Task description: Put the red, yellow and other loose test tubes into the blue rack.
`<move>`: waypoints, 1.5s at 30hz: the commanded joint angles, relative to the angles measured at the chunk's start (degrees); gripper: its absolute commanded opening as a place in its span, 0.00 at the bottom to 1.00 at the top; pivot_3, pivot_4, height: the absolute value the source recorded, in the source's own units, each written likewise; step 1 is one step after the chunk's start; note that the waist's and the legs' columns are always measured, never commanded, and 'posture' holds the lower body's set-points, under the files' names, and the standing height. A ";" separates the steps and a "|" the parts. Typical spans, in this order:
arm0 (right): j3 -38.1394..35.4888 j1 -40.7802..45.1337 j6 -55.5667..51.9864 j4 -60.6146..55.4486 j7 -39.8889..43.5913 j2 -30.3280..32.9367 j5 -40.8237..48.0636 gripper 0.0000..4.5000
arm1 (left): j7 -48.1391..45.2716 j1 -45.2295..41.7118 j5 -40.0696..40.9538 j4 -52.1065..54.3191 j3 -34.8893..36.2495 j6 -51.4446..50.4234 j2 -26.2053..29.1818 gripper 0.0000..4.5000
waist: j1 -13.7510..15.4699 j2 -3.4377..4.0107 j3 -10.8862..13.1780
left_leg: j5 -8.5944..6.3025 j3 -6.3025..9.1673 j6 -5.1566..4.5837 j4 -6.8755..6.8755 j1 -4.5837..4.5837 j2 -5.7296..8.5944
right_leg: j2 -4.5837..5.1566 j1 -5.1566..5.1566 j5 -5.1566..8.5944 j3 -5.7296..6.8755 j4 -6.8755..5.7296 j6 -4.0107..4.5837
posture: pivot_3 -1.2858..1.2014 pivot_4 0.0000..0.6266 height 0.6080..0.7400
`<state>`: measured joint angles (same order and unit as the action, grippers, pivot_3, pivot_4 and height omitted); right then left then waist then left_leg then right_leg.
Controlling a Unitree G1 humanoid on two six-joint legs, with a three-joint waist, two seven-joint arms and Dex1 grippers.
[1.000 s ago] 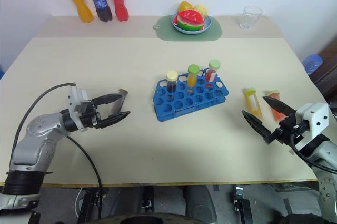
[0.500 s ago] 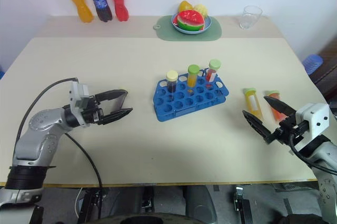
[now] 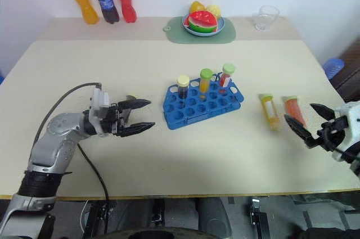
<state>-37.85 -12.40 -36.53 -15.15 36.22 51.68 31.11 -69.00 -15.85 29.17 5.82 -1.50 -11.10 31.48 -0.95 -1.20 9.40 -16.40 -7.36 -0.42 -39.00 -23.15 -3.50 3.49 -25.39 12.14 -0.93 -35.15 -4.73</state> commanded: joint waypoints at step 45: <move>46.17 66.45 -2.01 80.78 21.54 4.62 -33.07 0.17 | 2.47 1.39 4.43 5.88 -0.21 -4.31 -1.67 0.81 | -0.28 0.02 0.00 | -0.03 -0.01 -0.07 -0.11 -0.14 -0.02 | -0.08 -0.07 -0.01 -0.01 0.00 -0.02 | 0.52 0.24 1.00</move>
<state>9.52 53.59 -40.33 65.51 59.18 56.57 -1.52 -66.69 -14.27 32.86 9.79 -2.68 -15.71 29.70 -1.23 -1.18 9.40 -16.42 -7.37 -0.49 -39.13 -23.28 -3.52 3.41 -25.45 12.13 -0.94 -35.15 -4.74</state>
